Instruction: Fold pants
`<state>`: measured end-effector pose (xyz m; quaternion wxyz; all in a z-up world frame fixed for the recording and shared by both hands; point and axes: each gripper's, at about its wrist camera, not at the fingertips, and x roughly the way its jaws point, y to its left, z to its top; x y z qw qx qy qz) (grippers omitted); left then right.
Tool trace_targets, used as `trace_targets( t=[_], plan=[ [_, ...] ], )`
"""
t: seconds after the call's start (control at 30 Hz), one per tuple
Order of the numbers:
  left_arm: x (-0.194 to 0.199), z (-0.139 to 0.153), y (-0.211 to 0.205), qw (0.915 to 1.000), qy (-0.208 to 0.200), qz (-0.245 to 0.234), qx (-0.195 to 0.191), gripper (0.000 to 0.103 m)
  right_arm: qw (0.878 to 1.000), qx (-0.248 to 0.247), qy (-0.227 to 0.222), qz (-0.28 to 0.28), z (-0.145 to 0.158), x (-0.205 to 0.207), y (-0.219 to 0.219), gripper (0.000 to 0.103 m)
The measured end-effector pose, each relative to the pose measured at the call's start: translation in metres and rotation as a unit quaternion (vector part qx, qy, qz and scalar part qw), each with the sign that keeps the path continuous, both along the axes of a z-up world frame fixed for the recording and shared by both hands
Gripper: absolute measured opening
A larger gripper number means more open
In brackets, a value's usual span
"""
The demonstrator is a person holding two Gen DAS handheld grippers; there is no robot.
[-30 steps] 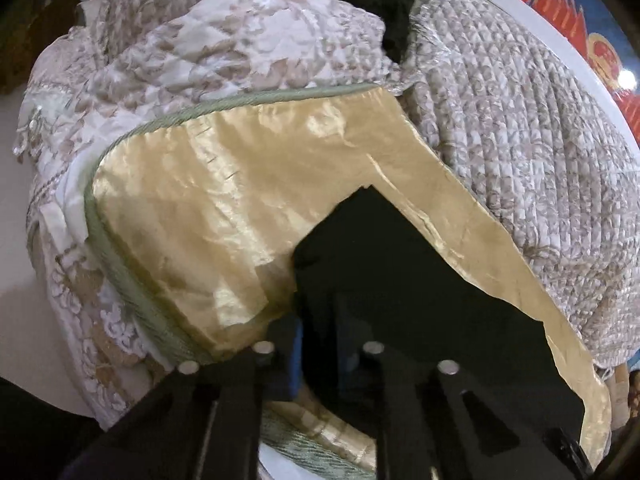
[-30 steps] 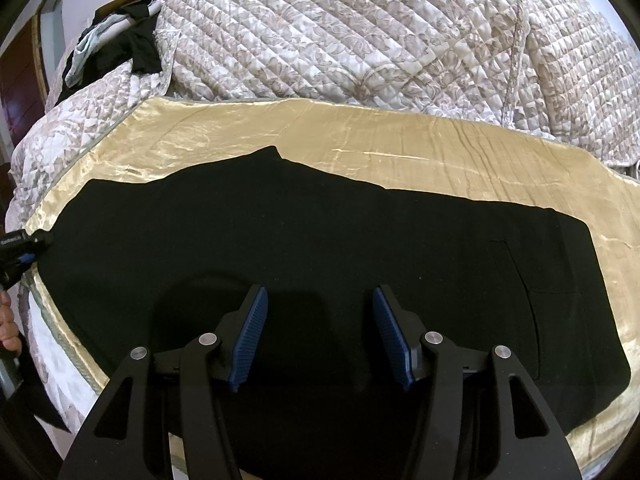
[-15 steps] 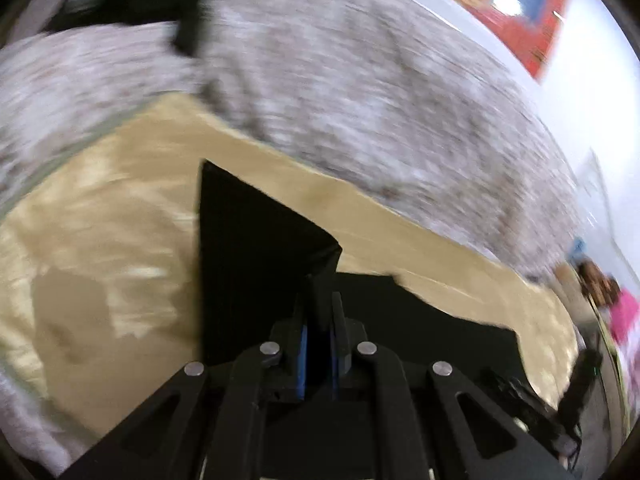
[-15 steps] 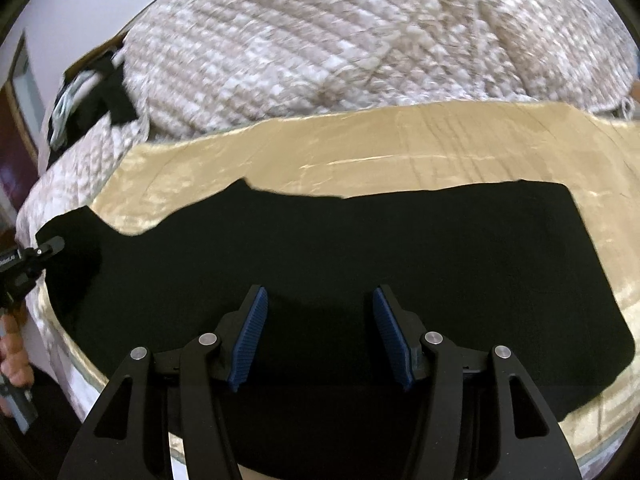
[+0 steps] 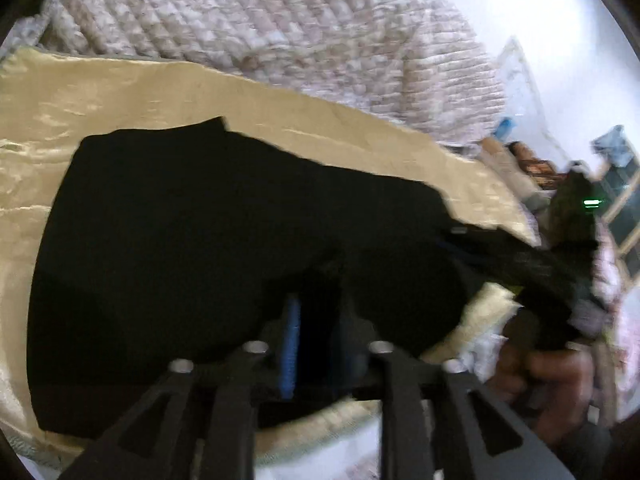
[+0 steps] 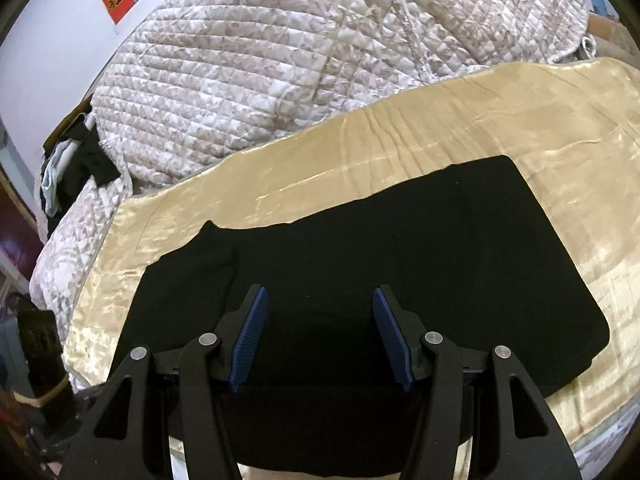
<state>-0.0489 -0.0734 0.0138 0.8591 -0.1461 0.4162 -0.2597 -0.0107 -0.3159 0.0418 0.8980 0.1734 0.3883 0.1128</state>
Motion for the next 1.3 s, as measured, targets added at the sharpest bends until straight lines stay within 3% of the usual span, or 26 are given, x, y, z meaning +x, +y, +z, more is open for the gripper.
trace_targets(
  t=[0.03, 0.13, 0.23, 0.37, 0.5, 0.67, 0.77, 0.83, 0.87, 0.97, 1.17, 1.3],
  plan=[
    [-0.006, 0.005, 0.004, 0.9999, -0.007, -0.011, -0.009, 0.043, 1.0, 0.008, 0.0, 0.007, 0.0, 0.001, 0.001, 0.056],
    [-0.017, 0.026, 0.018, 0.9986, -0.049, -0.019, -0.008, 0.045, 0.999, 0.02, -0.005, 0.038, 0.0, 0.001, 0.013, 0.056],
    [0.0, 0.037, 0.044, 0.9974, -0.065, 0.028, 0.013, 0.048, 0.996, 0.027, -0.011, 0.079, 0.0, 0.0, 0.03, 0.056],
    [0.028, 0.032, 0.08, 0.9896, -0.057, 0.109, 0.075, 0.047, 0.991, 0.044, 0.009, 0.127, -0.009, 0.006, 0.052, 0.056],
    [0.039, 0.018, 0.106, 0.9844, -0.041, 0.156, 0.07, 0.047, 0.985, 0.05, 0.039, 0.163, -0.025, 0.023, 0.075, 0.055],
    [0.04, 0.001, 0.108, 0.9846, -0.023, 0.156, 0.074, 0.047, 0.984, 0.061, 0.043, 0.164, -0.031, 0.043, 0.087, 0.054],
    [0.04, 0.0, 0.107, 0.9847, -0.023, 0.155, 0.076, 0.047, 0.985, 0.063, 0.045, 0.154, -0.032, 0.05, 0.09, 0.049],
    [0.04, 0.001, 0.107, 0.9844, -0.024, 0.156, 0.077, 0.048, 0.984, 0.067, 0.049, 0.155, -0.033, 0.052, 0.093, 0.036],
    [0.042, 0.002, 0.107, 0.9841, -0.025, 0.157, 0.078, 0.048, 0.983, 0.073, 0.055, 0.158, -0.035, 0.053, 0.094, 0.021],
    [0.042, 0.002, 0.107, 0.9836, -0.028, 0.16, 0.078, 0.048, 0.982, 0.087, 0.063, 0.156, -0.037, 0.054, 0.092, 0.004],
    [0.041, 0.001, 0.11, 0.9831, -0.027, 0.162, 0.081, 0.047, 0.987, 0.104, 0.031, 0.122, -0.021, 0.036, 0.07, 0.002],
    [0.043, -0.001, 0.106, 0.9846, -0.022, 0.154, 0.081, 0.048, 0.988, 0.107, 0.064, 0.095, -0.038, 0.035, 0.052, 0.002]
  ],
)
